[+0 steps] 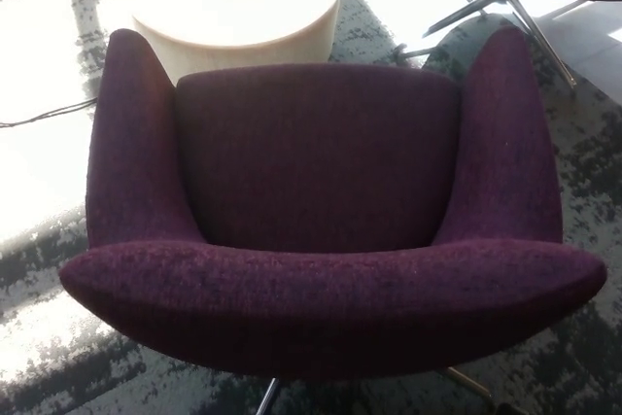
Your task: The robot stands in front of a sofa and uses its left hand to push the left side of the sofa
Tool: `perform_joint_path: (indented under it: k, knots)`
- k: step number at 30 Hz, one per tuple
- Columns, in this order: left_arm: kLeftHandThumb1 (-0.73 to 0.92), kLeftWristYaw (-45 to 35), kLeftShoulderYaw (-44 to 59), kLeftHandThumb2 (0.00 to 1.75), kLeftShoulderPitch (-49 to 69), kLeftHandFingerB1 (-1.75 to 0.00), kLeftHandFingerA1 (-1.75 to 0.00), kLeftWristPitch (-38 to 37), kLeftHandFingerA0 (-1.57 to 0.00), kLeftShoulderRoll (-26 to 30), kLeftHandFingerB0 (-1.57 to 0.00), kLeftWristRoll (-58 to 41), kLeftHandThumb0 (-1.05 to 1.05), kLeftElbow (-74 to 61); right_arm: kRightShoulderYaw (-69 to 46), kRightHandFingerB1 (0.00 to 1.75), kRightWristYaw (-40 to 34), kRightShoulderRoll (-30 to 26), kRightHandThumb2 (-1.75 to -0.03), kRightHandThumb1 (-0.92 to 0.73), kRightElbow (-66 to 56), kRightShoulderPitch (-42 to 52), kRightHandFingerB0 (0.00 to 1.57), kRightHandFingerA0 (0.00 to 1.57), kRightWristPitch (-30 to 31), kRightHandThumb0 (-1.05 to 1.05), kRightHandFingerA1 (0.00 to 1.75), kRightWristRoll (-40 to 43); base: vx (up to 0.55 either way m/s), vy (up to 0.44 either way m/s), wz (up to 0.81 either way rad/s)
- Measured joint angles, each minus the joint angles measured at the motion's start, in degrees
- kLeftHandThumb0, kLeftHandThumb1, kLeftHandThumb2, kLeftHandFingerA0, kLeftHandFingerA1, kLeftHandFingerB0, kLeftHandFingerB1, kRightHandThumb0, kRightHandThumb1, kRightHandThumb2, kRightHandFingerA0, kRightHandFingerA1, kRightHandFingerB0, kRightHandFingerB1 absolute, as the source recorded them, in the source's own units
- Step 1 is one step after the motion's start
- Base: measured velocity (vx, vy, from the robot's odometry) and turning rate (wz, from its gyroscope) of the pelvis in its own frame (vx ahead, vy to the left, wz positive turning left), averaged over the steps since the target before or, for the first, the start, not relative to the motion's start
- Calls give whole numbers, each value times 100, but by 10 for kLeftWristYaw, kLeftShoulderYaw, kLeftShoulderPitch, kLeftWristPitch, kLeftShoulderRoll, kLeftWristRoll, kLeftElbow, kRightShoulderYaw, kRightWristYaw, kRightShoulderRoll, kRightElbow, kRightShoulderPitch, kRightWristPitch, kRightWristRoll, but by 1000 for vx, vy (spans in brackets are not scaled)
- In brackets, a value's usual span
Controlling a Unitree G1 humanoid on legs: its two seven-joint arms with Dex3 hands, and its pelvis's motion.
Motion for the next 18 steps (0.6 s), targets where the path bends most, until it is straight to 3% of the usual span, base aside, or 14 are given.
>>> perform_joint_path:
  k: [1,4,5,6,7,8,11,12,14,15,16,18]
  knots:
    - [91,1,0,81,-2,-22,-23,-2,-6,0,-5,0,-80,0,0,110,0,0,-140,-25,0,0,46,53,0,-63,123,0,0,0,0]
    - [91,1,-1,81,-4,-22,-23,-8,-6,0,-5,0,-80,0,2,110,1,2,-140,-25,-2,0,46,53,0,-63,123,0,0,0,0]
    - [78,1,-2,114,-4,-35,-42,-10,-6,0,-2,0,-76,0,2,126,1,2,-140,-21,-2,0,28,37,0,-60,144,0,0,0,0]
    - [78,1,-2,114,-5,-35,-42,-12,-6,0,-2,0,-76,0,2,126,1,2,-140,-21,-3,0,28,37,0,-60,144,0,0,0,0]
    - [77,2,-2,113,-5,-37,-43,-15,-8,0,-2,0,-74,0,4,126,2,3,-137,-21,-5,0,31,40,0,-63,142,0,0,0,0]
    - [77,2,-2,113,-5,-38,-47,-16,-16,0,-1,0,-77,-1,6,126,3,5,-132,-18,-6,0,48,55,0,-67,139,-1,0,0,0]
    - [77,1,1,113,-10,-38,-47,-16,-16,0,-1,-2,-77,-1,13,126,7,12,-132,-18,-13,-2,48,55,-1,-67,139,-1,0,0,0]
    - [54,1,2,112,-13,-47,-48,-16,0,-1,0,-3,-35,-1,14,123,9,14,-116,-23,-15,-2,41,56,-1,-78,138,-1,0,0,0]
    - [54,1,4,112,-17,-47,-48,-16,0,-1,0,-4,-35,0,20,123,10,19,-116,-23,-25,-4,41,56,-1,-78,138,-1,0,0,0]
    - [53,1,4,111,-20,-46,-47,-16,0,-1,0,-4,-35,0,22,108,10,23,-108,-20,-29,-6,53,59,-1,-84,117,-1,0,0,0]
    - [54,0,6,112,-24,-47,-47,-16,0,-2,0,-5,-35,0,25,110,11,27,-105,-17,-35,-9,61,60,-1,-82,117,-1,0,0,0]
    - [54,0,12,112,-27,-47,-47,-16,0,-3,0,-7,-35,-2,31,110,12,33,-105,-17,-49,-11,61,60,-2,-82,117,-1,0,0,0]
